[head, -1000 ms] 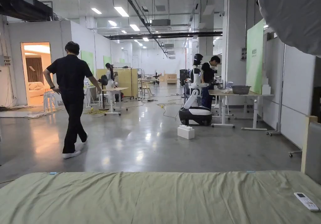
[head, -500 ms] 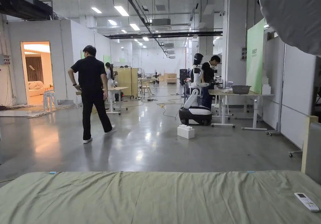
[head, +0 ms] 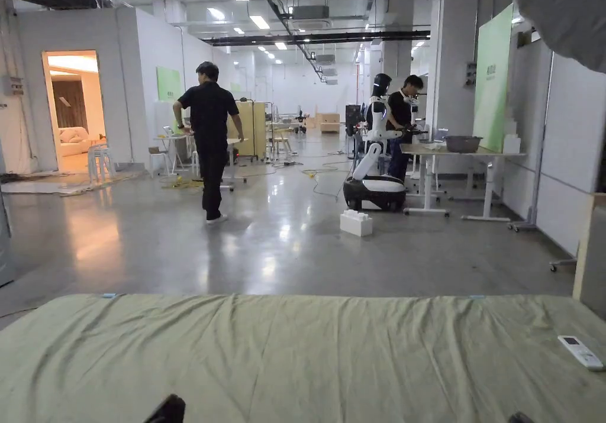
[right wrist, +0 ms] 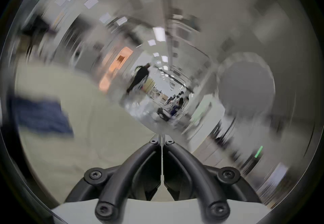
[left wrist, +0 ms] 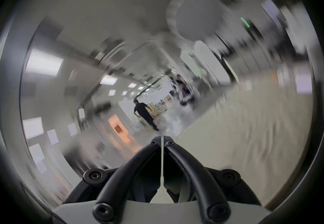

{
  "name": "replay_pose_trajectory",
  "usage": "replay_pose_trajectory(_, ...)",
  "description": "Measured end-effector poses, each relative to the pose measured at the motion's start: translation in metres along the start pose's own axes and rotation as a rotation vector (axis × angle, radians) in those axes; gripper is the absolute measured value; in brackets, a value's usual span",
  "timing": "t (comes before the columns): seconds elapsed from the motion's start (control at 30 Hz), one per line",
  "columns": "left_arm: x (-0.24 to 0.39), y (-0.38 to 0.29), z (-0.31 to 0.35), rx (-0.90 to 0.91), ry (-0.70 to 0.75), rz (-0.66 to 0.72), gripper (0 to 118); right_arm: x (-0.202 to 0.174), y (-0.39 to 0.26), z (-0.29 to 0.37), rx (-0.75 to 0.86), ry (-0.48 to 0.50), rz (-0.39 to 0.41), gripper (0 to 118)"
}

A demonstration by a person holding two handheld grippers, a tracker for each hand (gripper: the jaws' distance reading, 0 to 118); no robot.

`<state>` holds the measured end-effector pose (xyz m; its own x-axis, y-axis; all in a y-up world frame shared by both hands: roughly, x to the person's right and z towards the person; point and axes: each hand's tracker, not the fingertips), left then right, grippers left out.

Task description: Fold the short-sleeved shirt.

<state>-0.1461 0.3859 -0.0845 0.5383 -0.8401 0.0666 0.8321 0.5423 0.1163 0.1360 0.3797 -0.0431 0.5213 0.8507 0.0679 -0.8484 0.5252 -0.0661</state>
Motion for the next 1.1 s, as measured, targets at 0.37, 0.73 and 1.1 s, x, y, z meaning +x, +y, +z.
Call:
replay_pose_trajectory(0.37, 0.067, -0.034, 0.011, -0.11, -0.27, -0.02, 2, -0.066, -0.032, 0.007, 0.022, 0.097, 0.212, 2)
replay_pose_trajectory(0.73, -0.031, -0.073, 0.039, -0.097, -0.068, 1.018, 2, 0.009, -0.072, 0.034, -0.143, -0.076, -1.059, 2)
replay_pose_trajectory(1.1, -0.031, -0.061, 0.032, -0.072, -0.097, 1.025, 2, 0.008, -0.061, 0.033, -0.126, -0.036, -1.058, 2)
